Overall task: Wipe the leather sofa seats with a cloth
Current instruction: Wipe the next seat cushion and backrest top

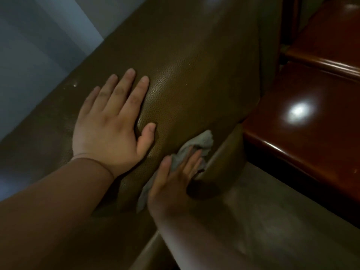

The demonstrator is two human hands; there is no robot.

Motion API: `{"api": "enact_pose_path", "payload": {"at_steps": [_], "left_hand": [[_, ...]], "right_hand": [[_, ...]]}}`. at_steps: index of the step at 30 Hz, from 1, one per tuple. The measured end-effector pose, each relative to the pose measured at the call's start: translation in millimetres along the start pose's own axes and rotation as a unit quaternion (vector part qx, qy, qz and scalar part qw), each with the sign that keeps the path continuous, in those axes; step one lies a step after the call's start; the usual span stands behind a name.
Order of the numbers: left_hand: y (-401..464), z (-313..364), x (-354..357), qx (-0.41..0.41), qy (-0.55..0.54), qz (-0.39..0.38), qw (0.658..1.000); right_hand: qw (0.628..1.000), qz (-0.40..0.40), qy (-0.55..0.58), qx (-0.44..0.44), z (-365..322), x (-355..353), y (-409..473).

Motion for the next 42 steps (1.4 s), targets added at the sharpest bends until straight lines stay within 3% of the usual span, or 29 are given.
{"api": "enact_pose_path", "payload": {"at_steps": [4,6,9,12,14,15,18,20,22,25,27,29,33,35,39,42], "left_hand": [[-0.7,-0.1,0.6,0.001,0.007,-0.007,1.000],[-1.7,-0.4,2.3,0.001,0.009,-0.005,1.000],[0.0,-0.7,2.1,0.002,0.008,0.000,1.000],[0.7,-1.4,-0.3,0.001,0.011,-0.004,1.000],[1.4,-1.0,0.0,-0.001,0.016,-0.014,1.000],[1.8,-1.3,0.0,-0.002,0.017,-0.018,1.000],[2.3,-1.2,-0.5,0.001,0.020,-0.018,1.000],[1.1,-1.7,-0.8,0.001,0.026,-0.013,1.000],[0.3,-3.0,0.0,-0.004,0.025,-0.004,1.000],[-0.2,-5.8,2.2,-0.019,0.017,-0.001,1.000],[-0.5,-6.5,2.0,-0.027,0.018,-0.002,0.999],[-0.5,-7.0,1.0,-0.031,0.022,-0.004,0.999],[0.3,-7.7,2.6,-0.037,0.023,-0.009,0.999],[0.4,-9.3,2.0,-0.046,0.016,-0.006,0.999],[-2.3,-15.7,-1.7,-0.098,-0.026,-0.005,0.995],[-3.2,-23.8,-6.4,-0.175,-0.078,-0.003,0.981]], "right_hand": [[0.996,-0.034,-0.049,-0.063,14.5,0.4,-4.9],[0.991,0.035,-0.074,-0.103,37.8,-6.5,31.7],[0.976,0.149,-0.136,-0.076,62.3,2.1,57.2],[0.991,0.049,-0.113,-0.044,30.4,11.3,32.4],[0.994,-0.014,-0.008,-0.110,-6.1,-1.7,32.1],[0.987,-0.009,0.032,-0.155,-29.6,-17.7,44.8],[0.967,-0.001,-0.066,-0.247,-100.3,-66.0,113.9],[0.928,0.002,-0.219,-0.302,-132.8,-87.7,151.1],[0.855,-0.020,-0.345,-0.388,-151.6,-93.9,157.1],[0.742,-0.126,-0.401,-0.521,-163.0,-89.5,143.3],[0.694,-0.170,-0.447,-0.538,-178.4,-91.8,156.5],[0.693,-0.164,-0.495,-0.498,-204.4,-92.1,197.7],[0.745,-0.173,-0.564,-0.312,-244.2,-83.7,290.2],[0.724,-0.179,-0.579,-0.329,-250.7,-62.8,280.9],[0.657,-0.278,-0.516,-0.474,-235.6,-36.2,191.1],[0.627,-0.314,-0.523,-0.484,-231.9,-50.6,195.5]]}}
Point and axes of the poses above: each hand's wrist, its own y-axis towards the middle knuckle, its own x-axis out of the palm, z = x × y, the point moved 4 cm from there along y, towards the middle knuckle, and after that the axes turned 4 degrees about -y, right-handed, at the moved point
